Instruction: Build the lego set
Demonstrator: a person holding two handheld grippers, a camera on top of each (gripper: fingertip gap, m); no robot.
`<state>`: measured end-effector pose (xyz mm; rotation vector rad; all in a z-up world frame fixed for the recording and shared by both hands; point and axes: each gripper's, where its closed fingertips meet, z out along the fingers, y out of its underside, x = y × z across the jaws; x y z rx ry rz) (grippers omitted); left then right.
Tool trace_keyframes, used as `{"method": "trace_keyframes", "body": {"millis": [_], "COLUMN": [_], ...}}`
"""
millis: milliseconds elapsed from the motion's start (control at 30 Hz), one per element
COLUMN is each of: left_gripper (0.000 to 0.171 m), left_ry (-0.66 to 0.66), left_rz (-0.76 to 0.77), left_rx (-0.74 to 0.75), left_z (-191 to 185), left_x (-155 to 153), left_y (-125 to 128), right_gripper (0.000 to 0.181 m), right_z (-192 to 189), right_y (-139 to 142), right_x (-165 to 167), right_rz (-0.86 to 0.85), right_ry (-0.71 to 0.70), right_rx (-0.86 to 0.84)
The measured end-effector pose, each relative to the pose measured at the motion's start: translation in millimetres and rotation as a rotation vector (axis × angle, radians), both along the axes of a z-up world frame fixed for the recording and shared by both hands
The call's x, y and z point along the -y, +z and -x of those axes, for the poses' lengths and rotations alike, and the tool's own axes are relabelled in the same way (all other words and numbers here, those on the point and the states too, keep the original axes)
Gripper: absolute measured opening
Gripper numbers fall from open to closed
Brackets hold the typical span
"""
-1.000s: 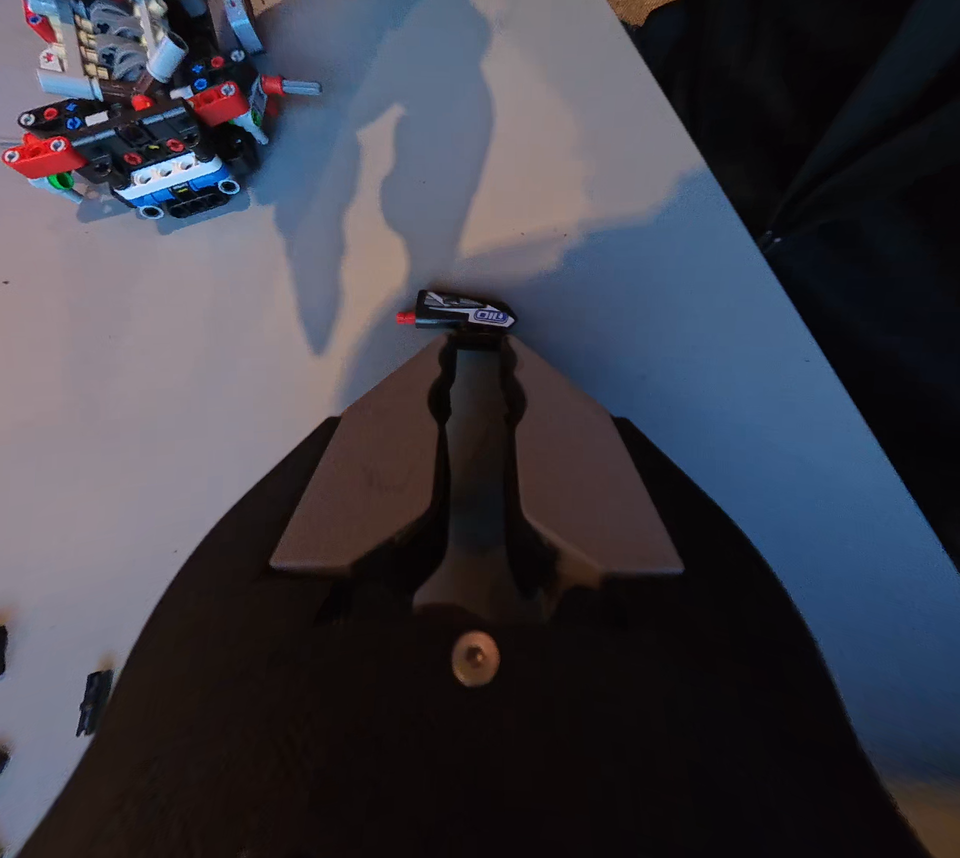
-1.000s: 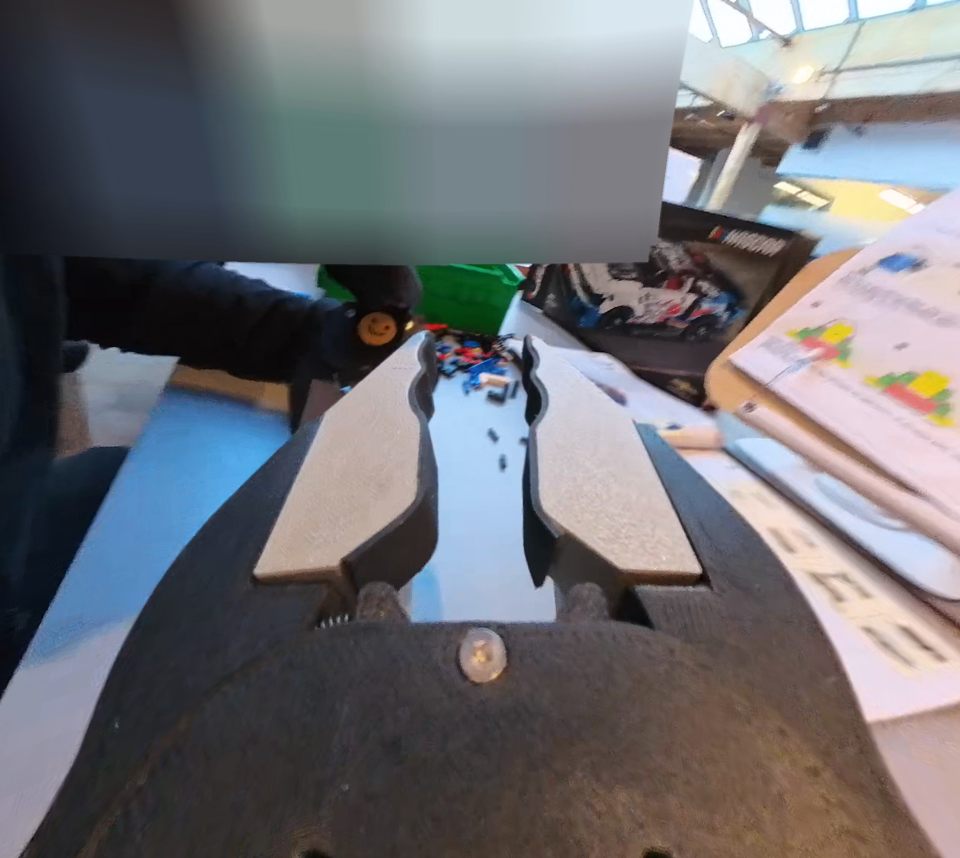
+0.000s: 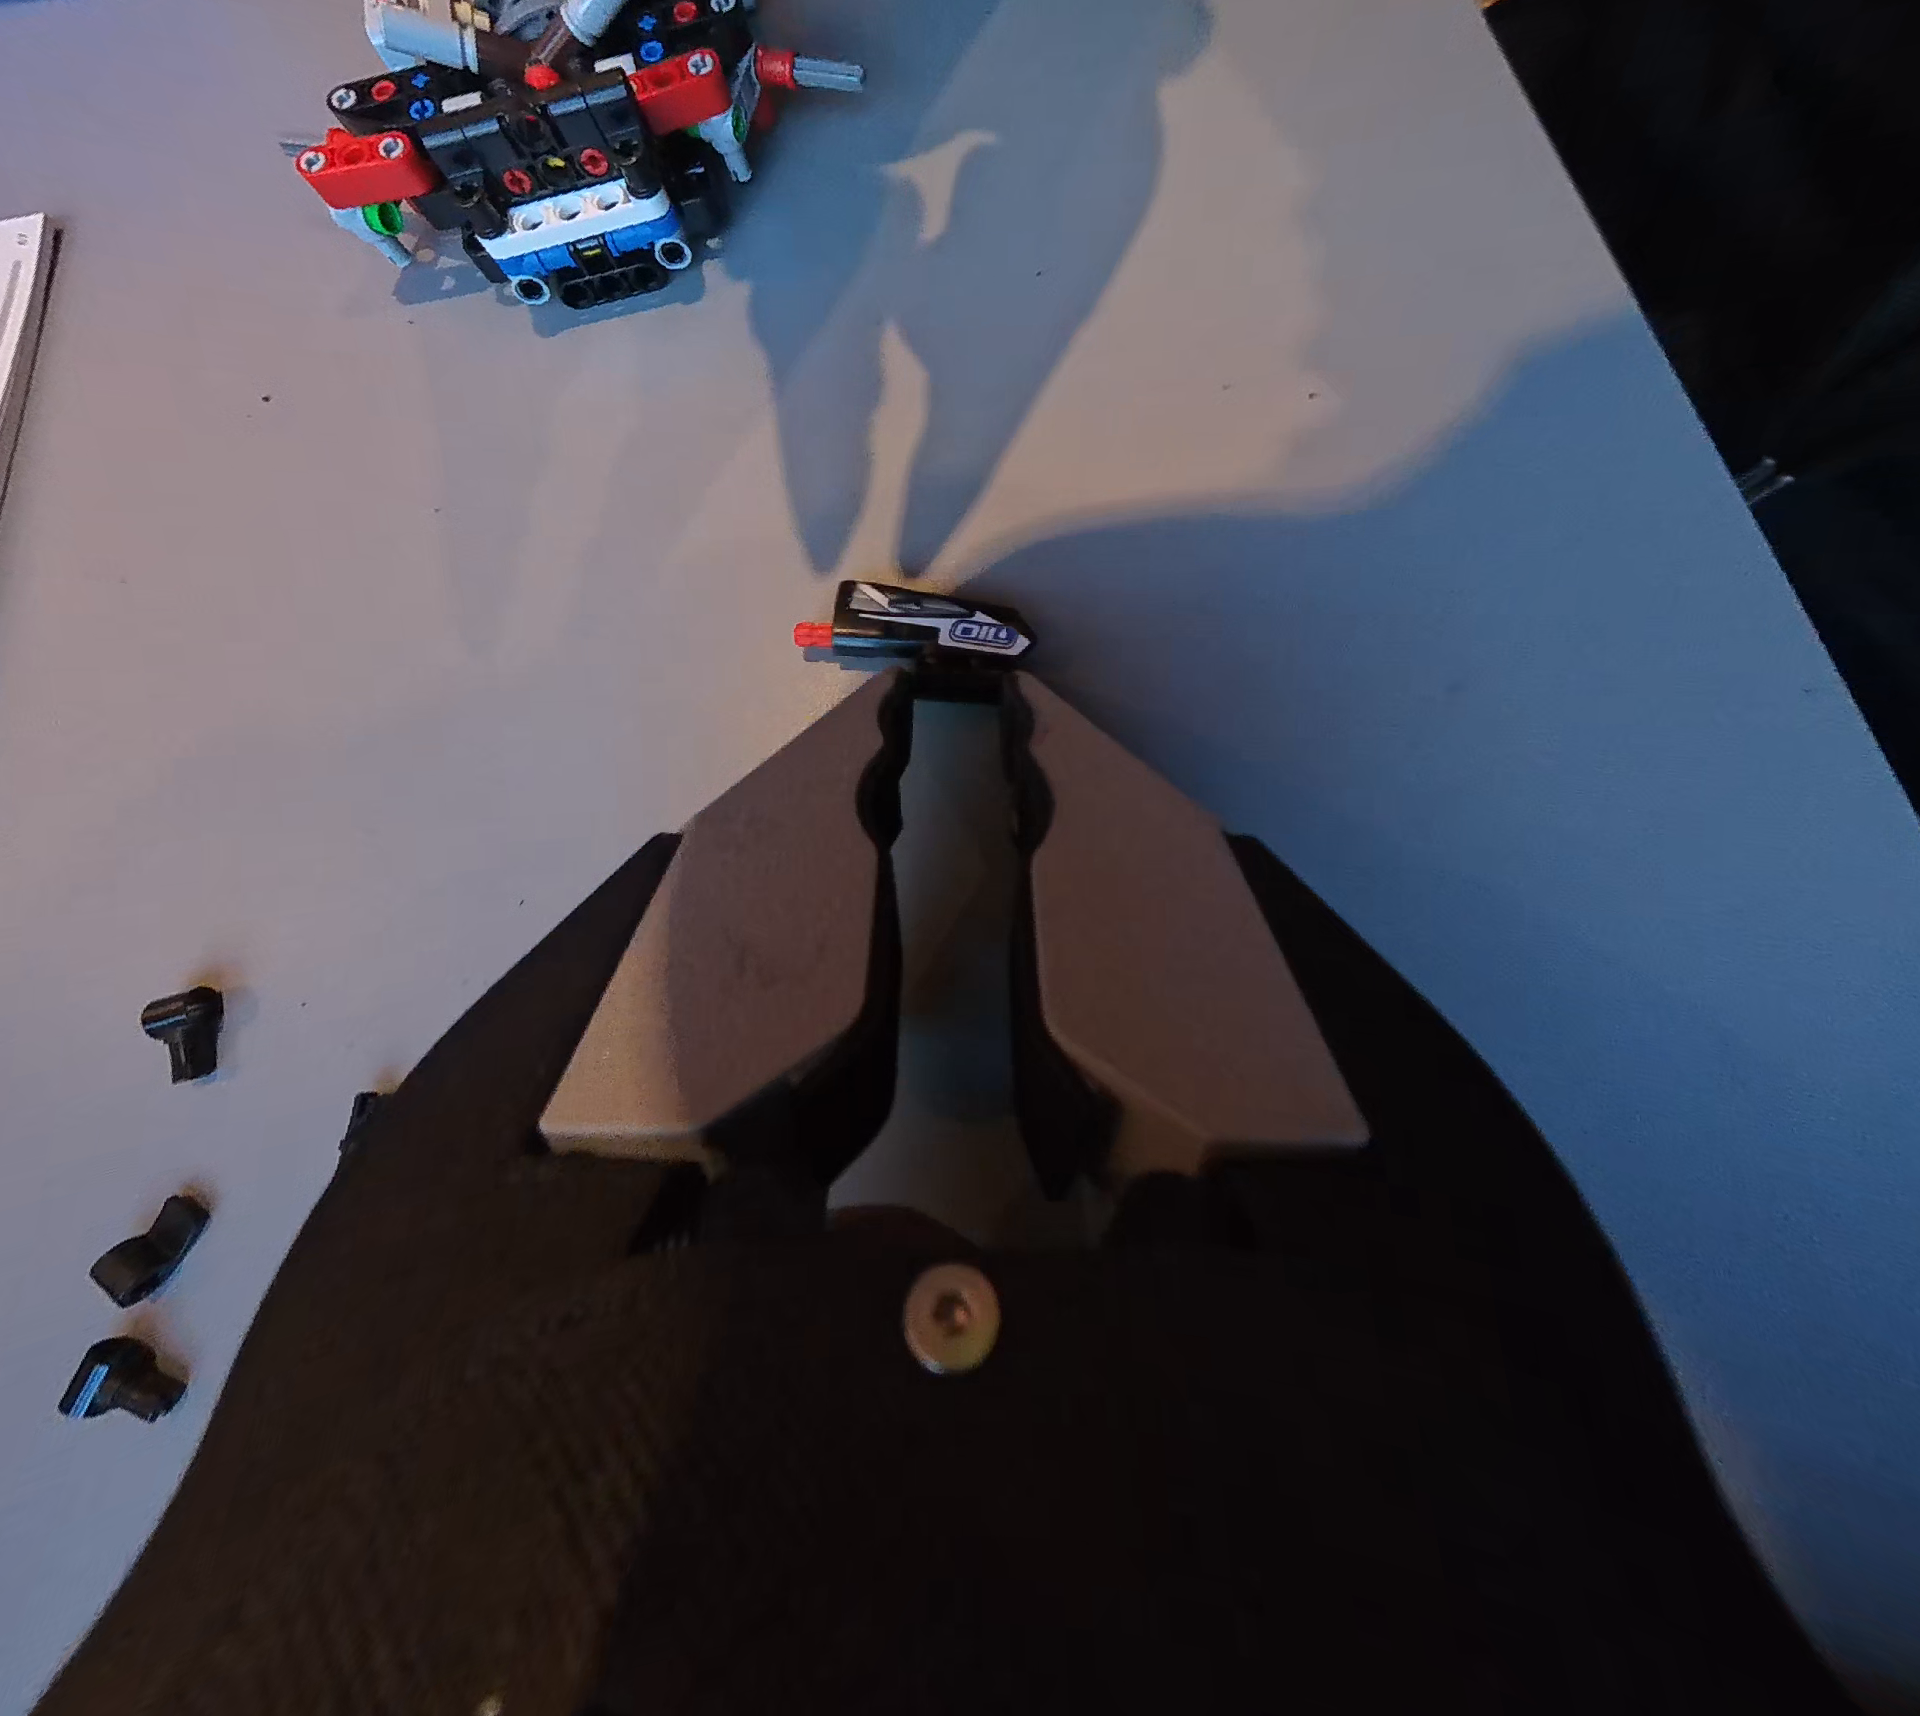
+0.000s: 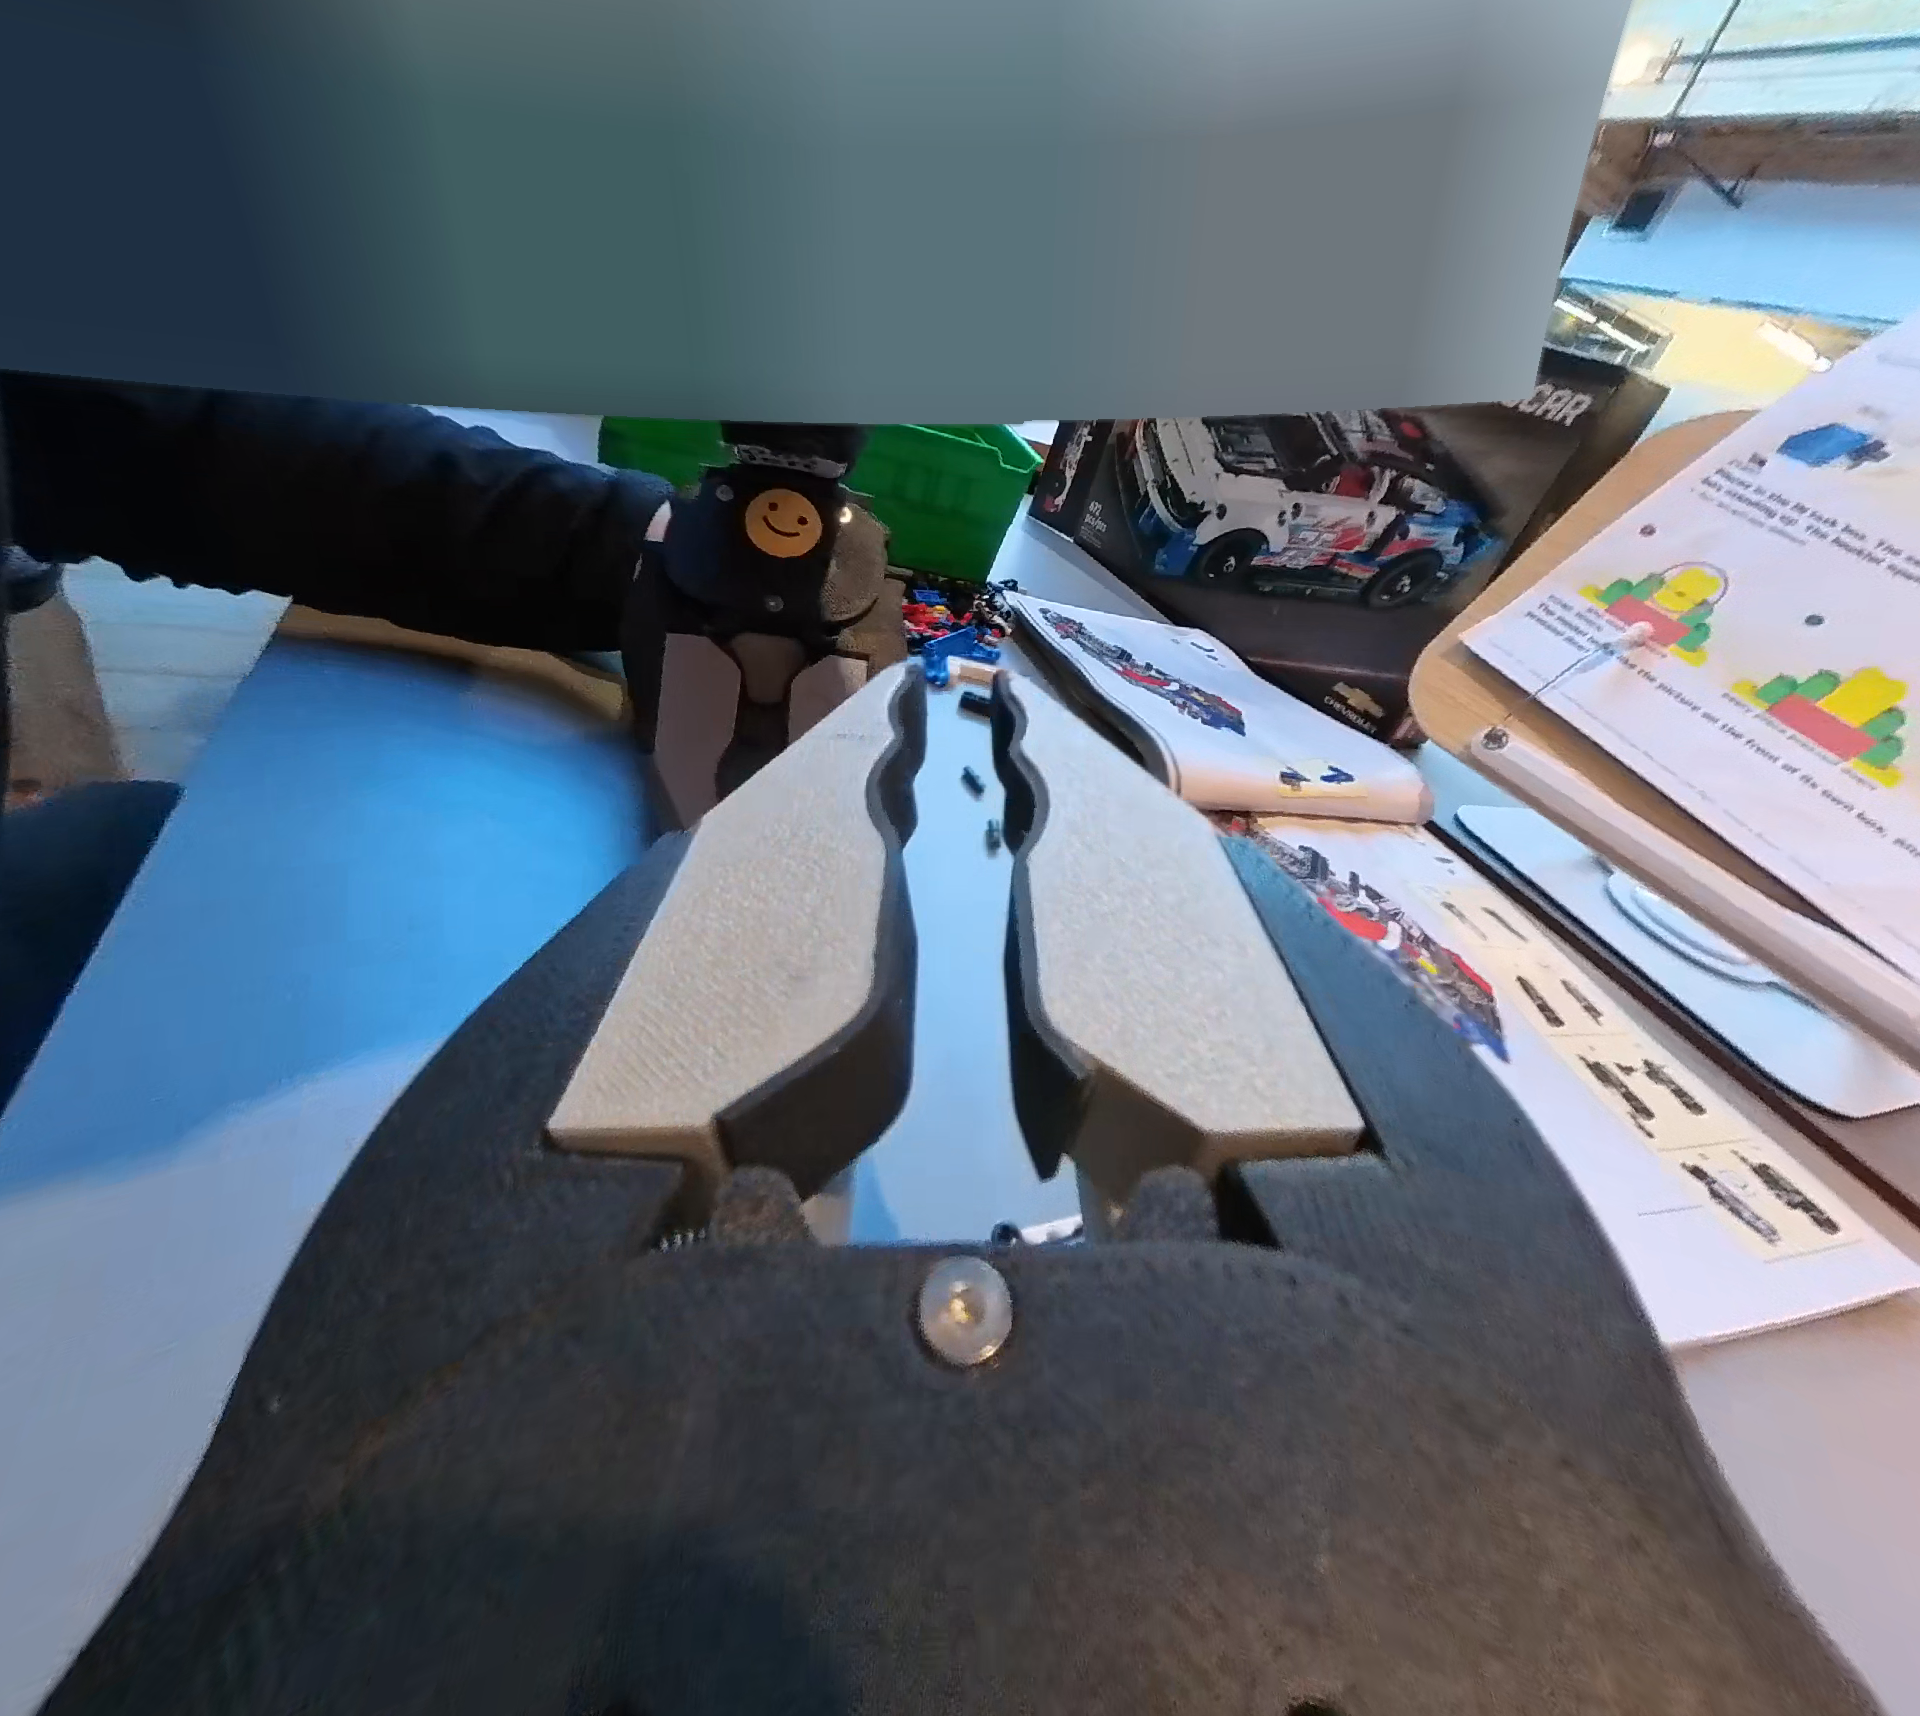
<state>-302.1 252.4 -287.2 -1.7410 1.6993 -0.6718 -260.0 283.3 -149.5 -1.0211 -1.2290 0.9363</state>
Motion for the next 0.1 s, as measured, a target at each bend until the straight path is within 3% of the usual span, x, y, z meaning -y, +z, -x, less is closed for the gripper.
{"method": "trace_keyframes", "body": {"millis": [100], "left_gripper": [0.013], "left_ry": [0.001], "left_rz": [0.002], "left_rx": [0.0], "left_z": [0.0], "left_x": [-0.1], "left_y": [0.0], "right_gripper": [0.008], "right_z": [-3.0], "right_y": [3.9], "right_x": [-1.6], "right_rz": [-0.014], "right_ry": [-0.014], "right_rx": [-0.015]}}
